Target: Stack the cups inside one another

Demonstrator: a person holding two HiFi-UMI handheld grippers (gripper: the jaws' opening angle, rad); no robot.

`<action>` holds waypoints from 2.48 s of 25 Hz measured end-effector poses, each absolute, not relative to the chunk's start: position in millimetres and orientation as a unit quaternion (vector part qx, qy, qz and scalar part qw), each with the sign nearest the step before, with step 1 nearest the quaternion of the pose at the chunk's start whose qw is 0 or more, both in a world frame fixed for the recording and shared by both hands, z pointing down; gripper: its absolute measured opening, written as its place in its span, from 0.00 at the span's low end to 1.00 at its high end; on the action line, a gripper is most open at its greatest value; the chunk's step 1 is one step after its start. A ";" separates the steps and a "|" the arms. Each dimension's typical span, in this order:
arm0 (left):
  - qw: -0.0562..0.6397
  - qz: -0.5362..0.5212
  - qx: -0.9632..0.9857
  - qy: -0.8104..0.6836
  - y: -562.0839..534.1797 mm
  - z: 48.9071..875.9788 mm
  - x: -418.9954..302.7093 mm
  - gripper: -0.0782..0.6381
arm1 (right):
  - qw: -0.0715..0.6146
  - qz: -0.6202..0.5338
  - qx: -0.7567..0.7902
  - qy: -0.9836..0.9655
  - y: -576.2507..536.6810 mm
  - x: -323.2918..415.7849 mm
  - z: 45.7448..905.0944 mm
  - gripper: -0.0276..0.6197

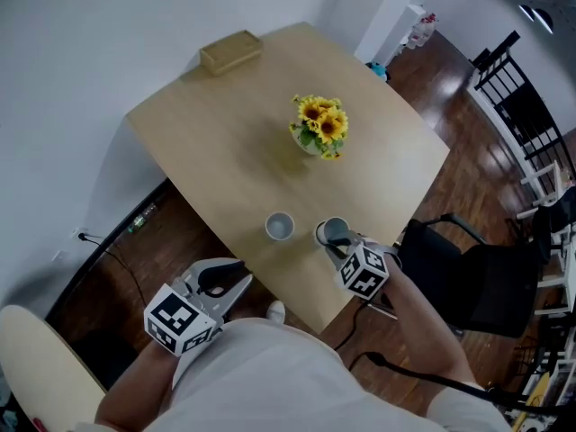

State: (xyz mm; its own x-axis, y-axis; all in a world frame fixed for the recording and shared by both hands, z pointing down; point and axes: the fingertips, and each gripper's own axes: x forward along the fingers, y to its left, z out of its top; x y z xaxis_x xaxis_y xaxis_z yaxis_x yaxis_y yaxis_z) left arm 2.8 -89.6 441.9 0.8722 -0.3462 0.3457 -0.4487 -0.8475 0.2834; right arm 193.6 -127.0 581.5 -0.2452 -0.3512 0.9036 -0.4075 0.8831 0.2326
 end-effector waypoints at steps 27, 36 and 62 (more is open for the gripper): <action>0.168 0.135 0.958 -0.191 -86.0 431.3 3.5 0.23 | 0.511 -0.036 0.266 -0.816 -112.8 130.2 545.1 0.16; 0.166 0.141 0.954 -0.208 -89.6 433.8 -46.0 0.24 | 0.566 -0.061 0.231 -0.789 -150.6 79.6 597.1 0.16; 0.164 0.144 0.972 -0.088 -97.9 439.8 -28.1 0.24 | 0.580 -0.032 0.262 -0.771 -103.2 94.8 520.2 0.08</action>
State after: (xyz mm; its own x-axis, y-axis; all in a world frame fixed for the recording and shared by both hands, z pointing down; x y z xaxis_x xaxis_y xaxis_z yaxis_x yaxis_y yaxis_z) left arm -28.1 -97.9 439.8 0.9433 -0.1242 0.3078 -0.2182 -0.9308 0.2932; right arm 94.8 -103.2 520.2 -0.1895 -0.4419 0.8768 -0.3671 0.8601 0.3541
